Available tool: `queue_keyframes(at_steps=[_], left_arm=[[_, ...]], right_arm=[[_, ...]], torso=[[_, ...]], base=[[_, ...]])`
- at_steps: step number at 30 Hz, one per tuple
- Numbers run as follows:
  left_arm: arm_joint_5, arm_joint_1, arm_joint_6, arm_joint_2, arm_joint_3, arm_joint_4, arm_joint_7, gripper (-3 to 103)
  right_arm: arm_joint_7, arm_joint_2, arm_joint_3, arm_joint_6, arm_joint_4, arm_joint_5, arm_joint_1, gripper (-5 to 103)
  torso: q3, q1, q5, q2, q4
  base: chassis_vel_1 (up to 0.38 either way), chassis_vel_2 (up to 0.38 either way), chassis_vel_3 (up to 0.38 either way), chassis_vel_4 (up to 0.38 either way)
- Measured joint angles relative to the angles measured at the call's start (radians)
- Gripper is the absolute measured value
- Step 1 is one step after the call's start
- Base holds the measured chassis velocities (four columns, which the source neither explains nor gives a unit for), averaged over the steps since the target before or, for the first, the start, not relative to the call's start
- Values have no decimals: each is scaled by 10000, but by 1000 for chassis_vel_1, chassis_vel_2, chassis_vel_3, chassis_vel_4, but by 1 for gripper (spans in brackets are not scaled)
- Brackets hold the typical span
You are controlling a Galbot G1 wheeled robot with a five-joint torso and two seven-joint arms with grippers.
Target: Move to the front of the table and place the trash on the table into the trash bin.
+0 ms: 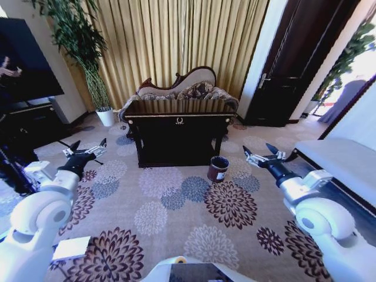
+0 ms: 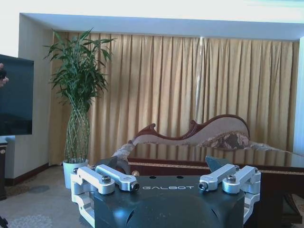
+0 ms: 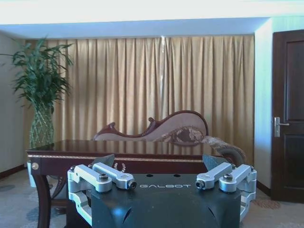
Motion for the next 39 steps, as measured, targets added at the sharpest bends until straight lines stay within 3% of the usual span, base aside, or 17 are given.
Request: queue_keyframes(at_steps=[14,39], left_arm=[[130,224,-52,-157,-191,-203,168,100],[216,241,32,-156,-253,-244,167,100]], right_arm=[[313,101,82,-481,375,3,-187,100],[316,77,166,-520,471,41,-289,100]], torso=[[-2,-2,0,2,1],[-2,-2,0,2,0]], base=[[0,0,0,0],[0,0,0,0]])
